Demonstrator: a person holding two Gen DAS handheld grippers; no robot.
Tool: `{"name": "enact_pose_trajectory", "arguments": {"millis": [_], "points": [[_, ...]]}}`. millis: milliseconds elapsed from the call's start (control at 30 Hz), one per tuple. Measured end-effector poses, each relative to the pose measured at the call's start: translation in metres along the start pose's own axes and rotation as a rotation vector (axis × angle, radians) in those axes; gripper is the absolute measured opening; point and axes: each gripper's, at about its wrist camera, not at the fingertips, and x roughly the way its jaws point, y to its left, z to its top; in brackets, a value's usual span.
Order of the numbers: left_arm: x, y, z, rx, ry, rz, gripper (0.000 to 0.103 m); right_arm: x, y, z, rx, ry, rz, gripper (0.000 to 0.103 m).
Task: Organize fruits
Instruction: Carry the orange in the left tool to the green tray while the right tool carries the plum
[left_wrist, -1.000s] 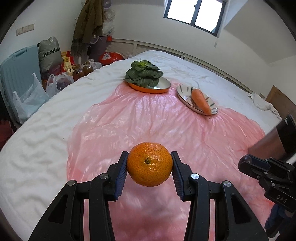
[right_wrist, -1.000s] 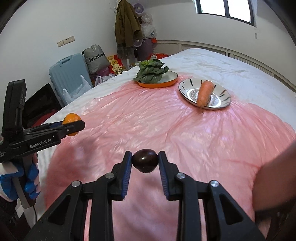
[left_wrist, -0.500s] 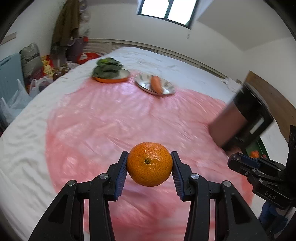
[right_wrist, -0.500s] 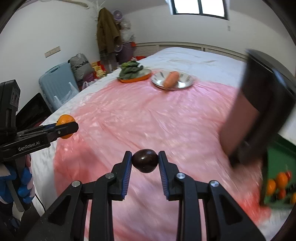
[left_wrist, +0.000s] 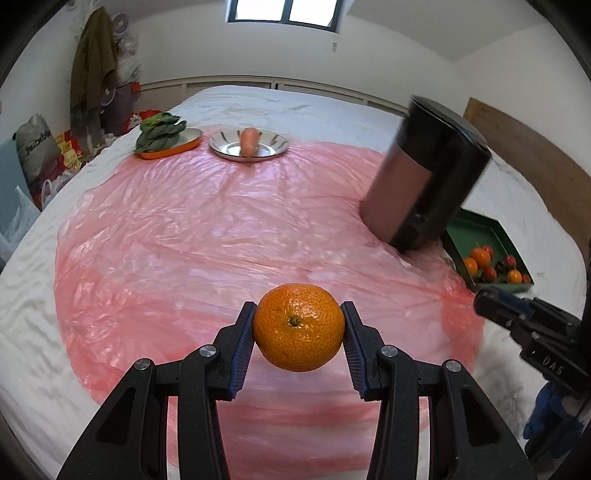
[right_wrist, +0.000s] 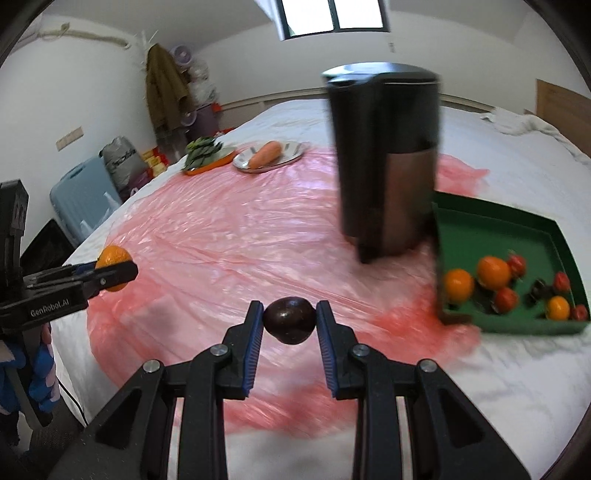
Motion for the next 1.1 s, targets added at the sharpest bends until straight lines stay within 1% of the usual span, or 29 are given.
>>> {"name": "enact_pose_trajectory", "arguments": {"millis": [300, 500, 600, 800, 967, 1100], "points": [[0.003, -0.067, -0.006, 0.105, 0.023, -0.017, 0.040, -0.038, -0.051, -0.022, 0.082, -0.046, -0.044, 0.021], [0.011, -0.103, -0.012, 0.160, 0.048, -0.028, 0.040, -0.045, -0.078, -0.033, 0.113, -0.054, -0.083, 0.021], [0.016, -0.125, -0.012, 0.194, 0.055, -0.055, 0.040, -0.045, -0.095, -0.035, 0.137, -0.057, -0.100, 0.021], [0.030, -0.181, -0.002, 0.267, 0.062, -0.142, 0.040, -0.049, -0.144, -0.040, 0.182, -0.064, -0.157, 0.021], [0.056, -0.233, 0.014, 0.329, 0.071, -0.215, 0.040, -0.043, -0.197, -0.038, 0.225, -0.052, -0.208, 0.021], [0.085, -0.272, 0.033, 0.366, 0.068, -0.248, 0.040, -0.036, -0.234, -0.024, 0.245, -0.058, -0.249, 0.021]]}}
